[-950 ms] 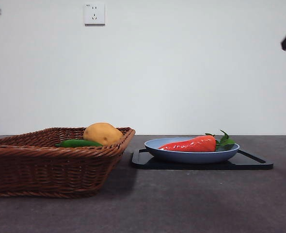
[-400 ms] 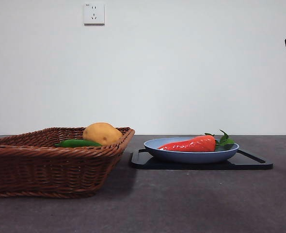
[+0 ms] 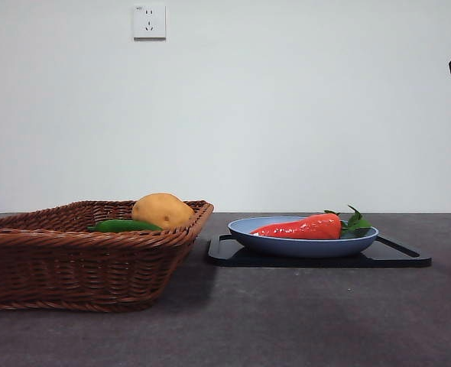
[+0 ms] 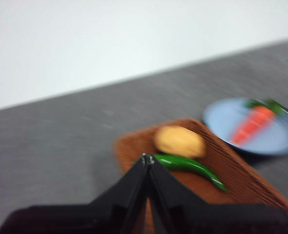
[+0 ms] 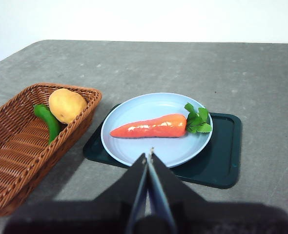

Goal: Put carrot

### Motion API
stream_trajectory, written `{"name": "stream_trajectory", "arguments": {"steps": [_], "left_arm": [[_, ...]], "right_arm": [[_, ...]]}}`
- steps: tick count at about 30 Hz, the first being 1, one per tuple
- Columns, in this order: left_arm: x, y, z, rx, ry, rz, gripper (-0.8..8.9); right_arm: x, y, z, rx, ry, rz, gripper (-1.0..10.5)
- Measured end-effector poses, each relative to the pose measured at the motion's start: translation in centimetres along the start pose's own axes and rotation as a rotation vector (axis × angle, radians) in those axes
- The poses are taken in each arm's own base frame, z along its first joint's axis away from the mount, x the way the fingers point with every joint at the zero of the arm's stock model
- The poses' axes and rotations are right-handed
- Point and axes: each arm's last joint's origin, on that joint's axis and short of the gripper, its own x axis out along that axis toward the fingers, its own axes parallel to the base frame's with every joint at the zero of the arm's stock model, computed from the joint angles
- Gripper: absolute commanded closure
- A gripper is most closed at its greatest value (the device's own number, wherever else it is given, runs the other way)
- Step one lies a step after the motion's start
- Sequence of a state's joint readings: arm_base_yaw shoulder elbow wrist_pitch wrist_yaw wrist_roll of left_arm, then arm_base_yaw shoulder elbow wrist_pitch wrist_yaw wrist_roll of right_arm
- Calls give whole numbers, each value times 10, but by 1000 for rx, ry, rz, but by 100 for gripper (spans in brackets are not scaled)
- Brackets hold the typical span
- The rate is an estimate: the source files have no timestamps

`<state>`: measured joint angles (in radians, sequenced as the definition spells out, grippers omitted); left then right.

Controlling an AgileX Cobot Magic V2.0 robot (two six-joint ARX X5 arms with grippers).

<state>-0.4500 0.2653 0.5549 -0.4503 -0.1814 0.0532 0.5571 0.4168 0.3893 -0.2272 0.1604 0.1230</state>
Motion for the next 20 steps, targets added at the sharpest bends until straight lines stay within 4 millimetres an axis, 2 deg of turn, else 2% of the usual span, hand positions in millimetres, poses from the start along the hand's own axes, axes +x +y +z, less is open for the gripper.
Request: {"name": "stream_trajectory", "arguments": {"steps": [4, 8, 17, 20], "left_arm": [[-9, 14, -5, -29, -91, 183, 805], [-1, 22, -32, -39, -82, 326, 805], [20, 28, -95, -57, -11, 327, 805], [26, 28, -111, -65, 35, 326, 805]], "right_arm": [[0, 0, 0, 0, 0, 0, 941], [0, 0, 0, 0, 0, 0, 941], [0, 0, 0, 0, 0, 0, 941], [0, 0, 0, 0, 0, 0, 941]]}}
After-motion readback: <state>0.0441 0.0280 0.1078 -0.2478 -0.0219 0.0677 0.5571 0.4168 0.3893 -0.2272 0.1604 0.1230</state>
